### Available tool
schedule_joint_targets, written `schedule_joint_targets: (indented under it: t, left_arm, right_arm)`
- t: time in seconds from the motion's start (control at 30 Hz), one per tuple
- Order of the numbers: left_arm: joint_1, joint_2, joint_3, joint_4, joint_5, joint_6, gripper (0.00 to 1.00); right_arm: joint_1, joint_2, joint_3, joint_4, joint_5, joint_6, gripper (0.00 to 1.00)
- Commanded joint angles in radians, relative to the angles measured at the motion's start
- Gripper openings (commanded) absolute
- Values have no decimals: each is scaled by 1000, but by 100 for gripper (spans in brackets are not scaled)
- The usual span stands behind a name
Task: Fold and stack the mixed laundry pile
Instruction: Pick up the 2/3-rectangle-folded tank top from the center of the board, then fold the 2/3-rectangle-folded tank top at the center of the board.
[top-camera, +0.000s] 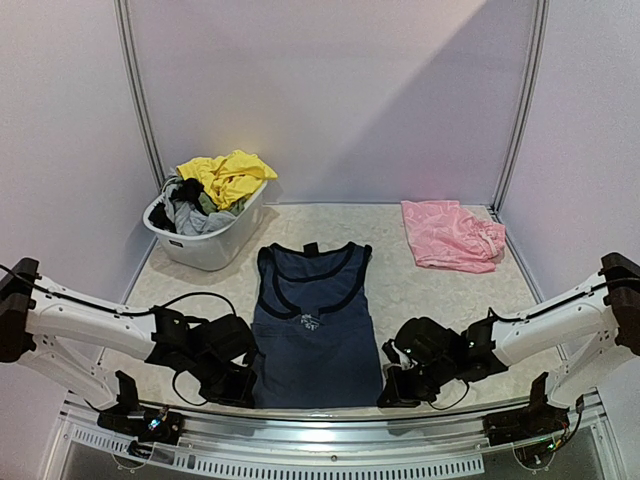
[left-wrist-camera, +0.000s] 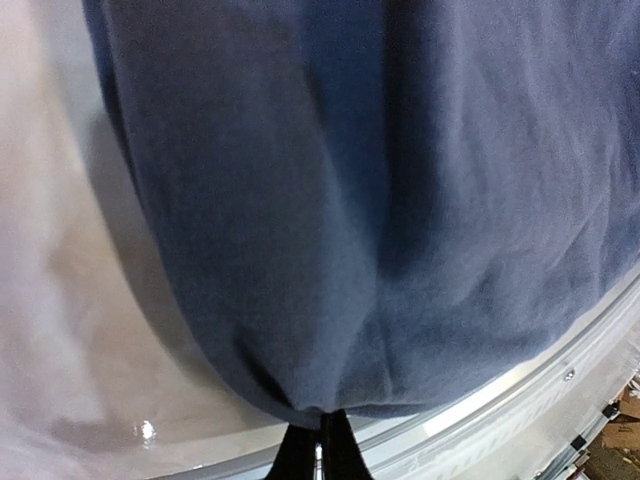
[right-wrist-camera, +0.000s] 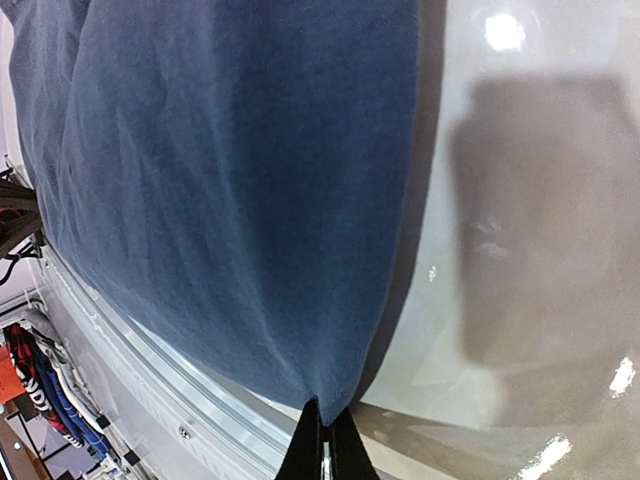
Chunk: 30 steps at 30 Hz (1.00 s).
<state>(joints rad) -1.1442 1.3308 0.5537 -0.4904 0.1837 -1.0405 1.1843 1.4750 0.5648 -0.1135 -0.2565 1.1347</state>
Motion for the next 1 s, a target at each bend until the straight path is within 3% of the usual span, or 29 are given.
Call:
schedule_joint_targets:
  t: [0.0, 0.5, 0.97]
  left_arm:
    - [-33, 25, 32, -128, -28, 11, 0]
    - [-171, -93, 194, -368, -85, -19, 0]
    - [-106, -82, 478, -559, -237, 3, 0]
  right_arm:
    - [-2, -9, 57, -127, 14, -31, 0]
    - [37, -230, 130, -427, -28, -44, 0]
    - [9, -125, 543, -828, 168, -133, 0]
